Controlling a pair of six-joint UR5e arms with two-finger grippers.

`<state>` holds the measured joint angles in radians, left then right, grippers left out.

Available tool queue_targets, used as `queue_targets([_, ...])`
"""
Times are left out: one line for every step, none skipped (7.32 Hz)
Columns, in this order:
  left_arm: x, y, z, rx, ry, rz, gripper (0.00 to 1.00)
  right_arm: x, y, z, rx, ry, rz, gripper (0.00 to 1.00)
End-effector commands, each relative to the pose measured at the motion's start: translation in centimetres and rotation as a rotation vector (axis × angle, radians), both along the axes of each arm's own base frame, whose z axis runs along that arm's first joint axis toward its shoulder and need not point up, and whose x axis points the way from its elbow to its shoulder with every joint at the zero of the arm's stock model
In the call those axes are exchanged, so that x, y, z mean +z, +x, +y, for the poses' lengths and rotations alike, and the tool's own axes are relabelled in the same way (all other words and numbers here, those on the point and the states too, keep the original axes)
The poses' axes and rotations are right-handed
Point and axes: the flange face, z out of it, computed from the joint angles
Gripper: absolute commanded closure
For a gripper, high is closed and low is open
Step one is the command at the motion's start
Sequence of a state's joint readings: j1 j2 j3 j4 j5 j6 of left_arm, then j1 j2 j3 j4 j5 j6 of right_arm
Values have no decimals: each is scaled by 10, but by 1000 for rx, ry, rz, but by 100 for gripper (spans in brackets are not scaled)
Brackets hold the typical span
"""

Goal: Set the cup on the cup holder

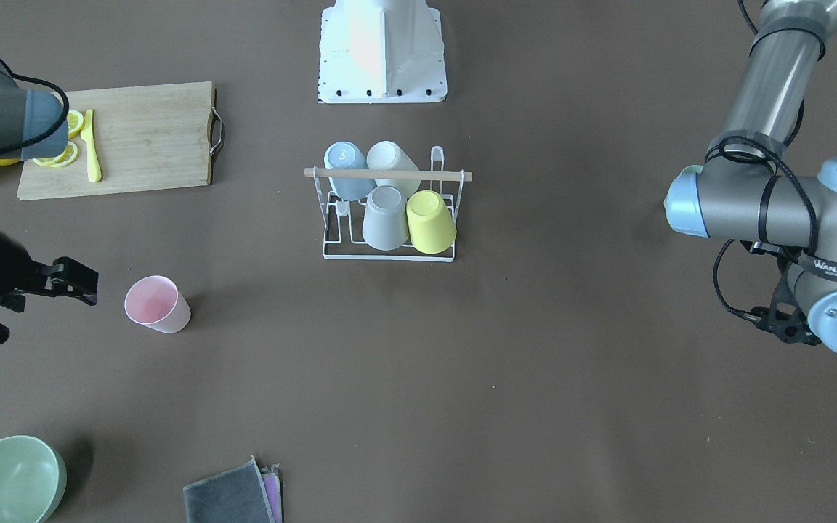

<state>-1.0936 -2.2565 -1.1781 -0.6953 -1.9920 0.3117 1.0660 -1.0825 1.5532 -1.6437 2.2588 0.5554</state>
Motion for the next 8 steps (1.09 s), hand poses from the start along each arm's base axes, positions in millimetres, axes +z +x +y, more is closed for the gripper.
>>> queue_targets([-4, 20, -4, 19, -23, -12, 2, -14, -61, -43, -73, -82, -24, 0])
queue_targets([-3, 45, 5, 55, -19, -12, 2, -17, -71, -62, -115, -142, -37, 0])
queue_targets([-10, 63, 9, 68, -19, -19, 2, -20, -71, -87, -142, -141, -44, 0])
queue_targets([-8, 73, 11, 73, -35, -26, 2, -22, -61, -114, -128, -143, -7, 0])
queue_targets([-6, 89, 17, 101, -41, -30, 2, -13, -65, -128, -165, -167, 28, 0])
queue_targets([-4, 101, 24, 122, -46, -31, 2, -5, -62, -129, -278, -165, 77, 0])
queue_targets([-4, 113, 28, 141, -49, -31, 2, 2, -60, -127, -357, -174, 98, 0])
queue_targets([-3, 120, 33, 157, -55, -28, 2, 9, -63, -127, -388, -196, 103, 0])
